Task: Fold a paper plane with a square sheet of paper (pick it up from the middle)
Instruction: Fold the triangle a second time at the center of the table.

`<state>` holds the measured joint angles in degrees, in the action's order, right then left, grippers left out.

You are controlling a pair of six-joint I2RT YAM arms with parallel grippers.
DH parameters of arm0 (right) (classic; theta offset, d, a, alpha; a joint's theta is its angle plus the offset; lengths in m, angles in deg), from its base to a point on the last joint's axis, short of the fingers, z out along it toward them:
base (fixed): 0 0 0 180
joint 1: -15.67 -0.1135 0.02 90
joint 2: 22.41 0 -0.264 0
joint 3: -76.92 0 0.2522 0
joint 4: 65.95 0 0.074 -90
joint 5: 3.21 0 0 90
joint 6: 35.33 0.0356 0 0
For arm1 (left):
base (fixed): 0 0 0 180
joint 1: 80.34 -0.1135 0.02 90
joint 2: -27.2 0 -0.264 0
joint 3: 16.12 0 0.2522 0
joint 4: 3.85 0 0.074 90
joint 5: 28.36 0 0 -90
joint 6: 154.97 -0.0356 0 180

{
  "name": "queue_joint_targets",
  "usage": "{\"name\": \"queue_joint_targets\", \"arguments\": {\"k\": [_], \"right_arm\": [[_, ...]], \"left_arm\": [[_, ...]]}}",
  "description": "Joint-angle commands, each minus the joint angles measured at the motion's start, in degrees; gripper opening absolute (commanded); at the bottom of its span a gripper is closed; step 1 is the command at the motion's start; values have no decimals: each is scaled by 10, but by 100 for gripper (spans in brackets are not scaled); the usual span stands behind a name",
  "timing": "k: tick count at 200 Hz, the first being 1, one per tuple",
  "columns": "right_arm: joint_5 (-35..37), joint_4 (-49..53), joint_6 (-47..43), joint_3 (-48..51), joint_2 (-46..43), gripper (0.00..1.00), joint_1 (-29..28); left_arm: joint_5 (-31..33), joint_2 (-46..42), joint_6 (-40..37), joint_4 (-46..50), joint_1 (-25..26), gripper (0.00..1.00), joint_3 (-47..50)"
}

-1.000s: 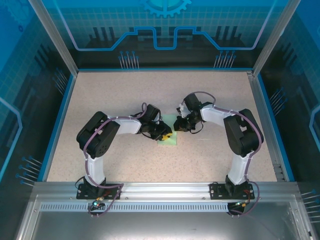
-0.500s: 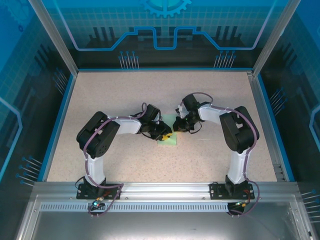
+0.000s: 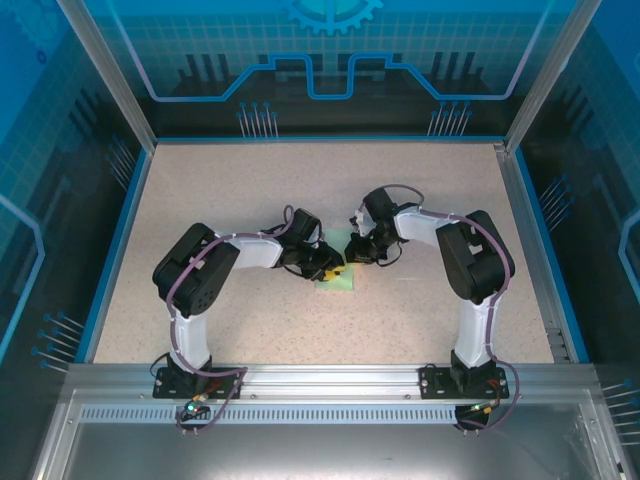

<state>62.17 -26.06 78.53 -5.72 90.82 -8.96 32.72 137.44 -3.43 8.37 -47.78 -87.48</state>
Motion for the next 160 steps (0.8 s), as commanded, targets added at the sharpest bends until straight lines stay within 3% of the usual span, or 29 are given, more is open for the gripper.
{"name": "queue_joint_targets", "arguments": {"k": [1, 105, 160], "right_arm": [[-3, 14, -13, -9, 17, 10, -11], [14, 32, -20, -15, 26, 10, -13], [17, 34, -20, -15, 25, 10, -15]], "left_arm": [[3, -27, -3, 13, 7, 27, 7], [59, -15, -4, -10, -8, 23, -3], [101, -5, -4, 29, -8, 23, -11]]}}
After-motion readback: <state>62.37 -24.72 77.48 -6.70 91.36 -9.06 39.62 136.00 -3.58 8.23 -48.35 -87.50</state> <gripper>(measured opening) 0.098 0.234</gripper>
